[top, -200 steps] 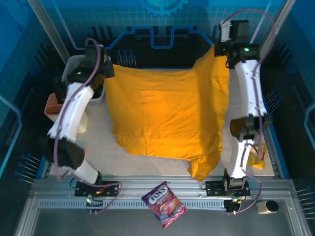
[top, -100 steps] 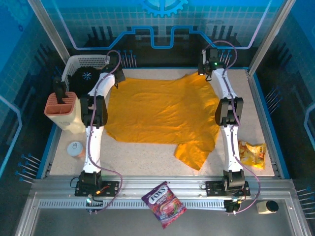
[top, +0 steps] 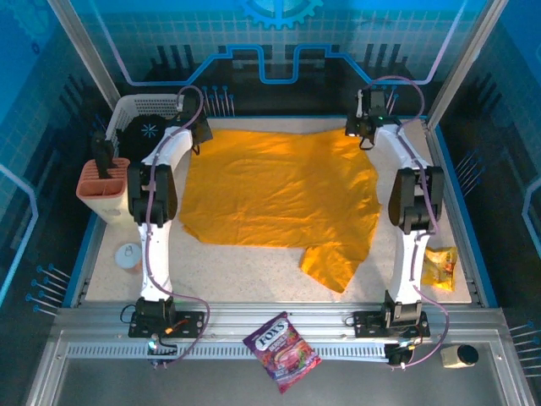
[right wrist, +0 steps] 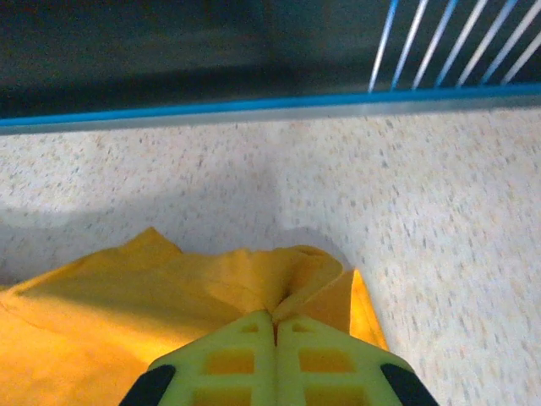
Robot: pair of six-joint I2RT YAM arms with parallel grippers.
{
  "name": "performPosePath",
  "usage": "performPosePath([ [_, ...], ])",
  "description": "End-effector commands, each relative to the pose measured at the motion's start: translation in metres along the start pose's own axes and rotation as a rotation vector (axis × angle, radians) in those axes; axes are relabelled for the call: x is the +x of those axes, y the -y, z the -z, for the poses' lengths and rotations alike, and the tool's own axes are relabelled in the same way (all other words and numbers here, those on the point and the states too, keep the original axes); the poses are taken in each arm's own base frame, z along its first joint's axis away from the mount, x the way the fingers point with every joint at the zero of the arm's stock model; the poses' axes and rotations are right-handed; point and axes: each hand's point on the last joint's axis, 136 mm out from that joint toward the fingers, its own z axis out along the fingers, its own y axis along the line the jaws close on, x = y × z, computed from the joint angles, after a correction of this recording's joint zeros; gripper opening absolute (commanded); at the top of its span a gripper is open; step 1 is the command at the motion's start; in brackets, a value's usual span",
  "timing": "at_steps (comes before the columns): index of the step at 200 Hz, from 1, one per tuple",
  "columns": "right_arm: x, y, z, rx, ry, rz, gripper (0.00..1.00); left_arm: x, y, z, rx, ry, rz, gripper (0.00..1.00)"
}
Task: Fold and stack the t-shirts
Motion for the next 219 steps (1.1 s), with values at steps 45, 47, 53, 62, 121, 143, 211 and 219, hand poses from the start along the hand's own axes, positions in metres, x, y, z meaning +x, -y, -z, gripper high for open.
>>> performPosePath([
  [45, 0.034, 0.006, 0.055, -0.009, 0.069, -0.127, 0.00, 0.001, -0.018, 0.030, 0.018, 0.011, -0.011, 0.00],
  [47, 0.036, 0.006, 0.057, -0.008, 0.068, -0.128, 0.00, 0.002, -0.019, 0.031, 0.019, 0.010, -0.012, 0.00],
  [53, 0.042, 0.008, 0.060, -0.005, 0.065, -0.131, 0.00, 0.004, -0.020, 0.032, 0.017, 0.005, -0.015, 0.00],
  [62, 0.051, 0.010, 0.065, 0.000, 0.058, -0.136, 0.00, 0.007, -0.022, 0.034, 0.017, -0.001, -0.017, 0.00],
  [121, 0.097, 0.019, 0.091, 0.017, 0.023, -0.148, 0.00, 0.031, -0.034, 0.047, 0.013, -0.027, -0.007, 0.00],
  [143, 0.115, 0.022, 0.092, 0.026, -0.004, -0.150, 0.00, 0.042, -0.038, 0.050, 0.009, -0.045, -0.008, 0.00],
  [211, 0.162, 0.019, 0.079, 0.024, -0.113, -0.157, 0.00, 0.069, -0.052, 0.052, -0.033, -0.101, -0.021, 0.00],
  [219, 0.164, 0.018, 0.080, 0.025, -0.116, -0.154, 0.00, 0.072, -0.054, 0.053, -0.042, -0.107, -0.019, 0.00],
])
